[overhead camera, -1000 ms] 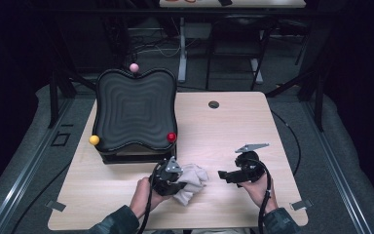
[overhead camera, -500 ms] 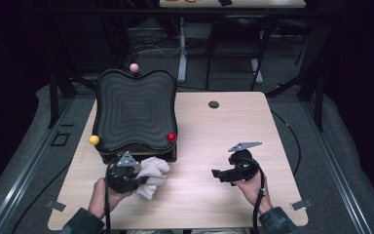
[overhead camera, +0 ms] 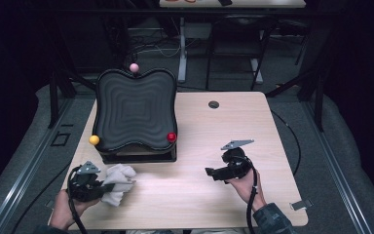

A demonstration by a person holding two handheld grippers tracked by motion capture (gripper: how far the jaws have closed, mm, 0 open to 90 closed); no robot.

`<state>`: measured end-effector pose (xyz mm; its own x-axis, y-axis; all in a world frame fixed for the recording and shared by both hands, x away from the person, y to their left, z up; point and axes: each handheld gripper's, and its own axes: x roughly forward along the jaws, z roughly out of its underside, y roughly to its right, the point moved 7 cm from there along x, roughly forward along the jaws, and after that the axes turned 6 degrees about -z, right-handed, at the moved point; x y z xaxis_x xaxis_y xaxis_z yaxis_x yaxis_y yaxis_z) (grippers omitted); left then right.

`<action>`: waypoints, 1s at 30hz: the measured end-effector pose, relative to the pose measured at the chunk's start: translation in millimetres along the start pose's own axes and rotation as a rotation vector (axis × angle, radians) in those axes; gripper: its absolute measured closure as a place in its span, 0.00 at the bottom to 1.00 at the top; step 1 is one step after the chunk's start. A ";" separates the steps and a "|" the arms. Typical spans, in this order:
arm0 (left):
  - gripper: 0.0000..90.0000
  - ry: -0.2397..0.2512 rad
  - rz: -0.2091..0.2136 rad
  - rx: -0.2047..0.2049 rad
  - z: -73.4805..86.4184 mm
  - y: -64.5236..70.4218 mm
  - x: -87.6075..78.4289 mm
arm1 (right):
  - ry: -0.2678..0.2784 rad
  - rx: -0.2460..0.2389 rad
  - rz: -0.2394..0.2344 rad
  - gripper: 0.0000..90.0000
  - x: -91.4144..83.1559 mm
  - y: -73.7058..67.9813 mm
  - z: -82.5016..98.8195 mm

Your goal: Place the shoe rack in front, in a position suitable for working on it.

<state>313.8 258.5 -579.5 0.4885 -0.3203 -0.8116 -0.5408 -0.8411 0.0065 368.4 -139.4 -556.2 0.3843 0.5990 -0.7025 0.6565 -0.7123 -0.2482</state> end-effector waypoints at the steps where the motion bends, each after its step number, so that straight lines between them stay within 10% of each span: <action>1: 0.86 -0.025 -0.003 -0.012 10.2 -9.0 0.6 | -0.002 0.004 0.003 0.18 1.3 -0.5 -0.9; 10: 0.79 -0.080 0.016 -0.057 44.6 -32.9 9.1 | -0.014 -0.016 0.016 0.18 10.3 -5.3 -6.2; 13: 0.49 -0.056 0.010 -0.077 42.5 -35.4 4.1 | -0.008 -0.025 0.000 0.18 12.9 -8.6 -10.1; 22: 0.19 0.152 -0.096 -0.145 -1.3 -52.6 -37.9 | 0.027 -0.053 -0.015 0.17 14.4 -18.2 -27.7; 30: 0.17 0.284 -0.166 -0.164 -55.8 -73.3 -43.6 | 0.076 -0.084 -0.034 0.20 21.4 -31.2 -59.6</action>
<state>370.3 309.8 -512.0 0.7436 -0.2619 -0.6152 -0.3319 -0.9433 0.0005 394.8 -82.6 -523.8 0.4069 0.6505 -0.6414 0.7210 -0.6598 -0.2118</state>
